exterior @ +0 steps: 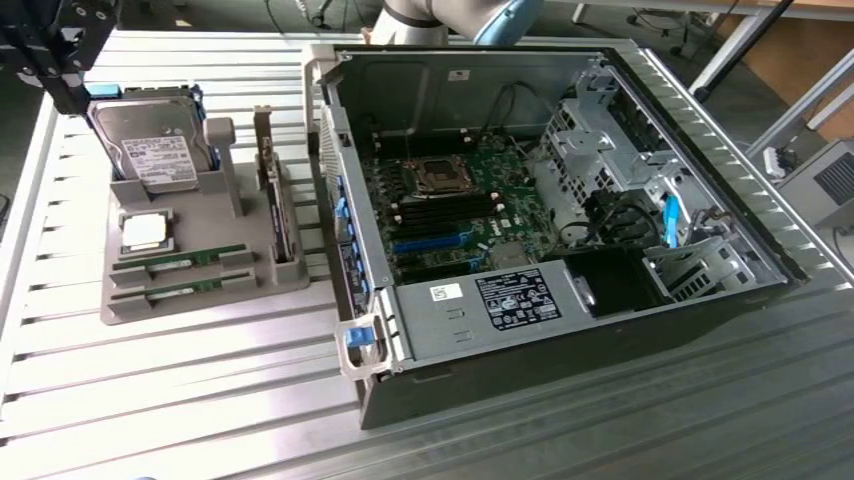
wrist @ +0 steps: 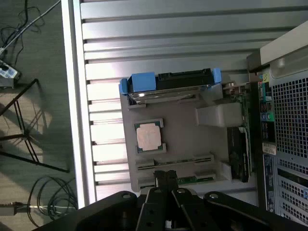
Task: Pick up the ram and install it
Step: 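Reach for the ram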
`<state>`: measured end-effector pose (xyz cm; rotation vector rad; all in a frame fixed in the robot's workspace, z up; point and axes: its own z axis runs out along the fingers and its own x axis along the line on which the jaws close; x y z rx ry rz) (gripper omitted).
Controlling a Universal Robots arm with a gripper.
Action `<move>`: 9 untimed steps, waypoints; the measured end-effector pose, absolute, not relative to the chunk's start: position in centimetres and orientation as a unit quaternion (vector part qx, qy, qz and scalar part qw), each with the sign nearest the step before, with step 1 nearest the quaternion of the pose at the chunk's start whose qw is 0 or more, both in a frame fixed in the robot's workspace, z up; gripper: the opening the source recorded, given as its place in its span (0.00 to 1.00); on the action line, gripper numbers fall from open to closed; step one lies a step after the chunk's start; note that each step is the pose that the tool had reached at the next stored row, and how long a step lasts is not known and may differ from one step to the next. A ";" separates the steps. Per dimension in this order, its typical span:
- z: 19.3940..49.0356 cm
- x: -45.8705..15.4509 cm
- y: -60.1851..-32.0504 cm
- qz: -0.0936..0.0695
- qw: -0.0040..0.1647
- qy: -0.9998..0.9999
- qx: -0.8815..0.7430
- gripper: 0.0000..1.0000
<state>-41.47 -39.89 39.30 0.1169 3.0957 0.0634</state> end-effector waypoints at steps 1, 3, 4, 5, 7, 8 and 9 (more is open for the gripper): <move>39.3 -41.4 -39.9 0.020 0.021 0.999 0.038 0.09; 39.3 -41.2 -39.9 0.020 0.021 0.999 0.038 0.09; 39.3 -41.1 -39.9 0.020 0.022 0.999 0.038 0.09; 39.3 -40.8 -39.9 0.020 0.022 0.999 0.038 0.09; 39.3 -40.4 -39.9 0.020 0.021 0.999 0.038 0.09; 39.3 -40.2 -39.9 0.020 0.021 0.999 0.038 0.09; 39.3 -40.2 -40.0 0.020 0.021 0.999 0.038 0.09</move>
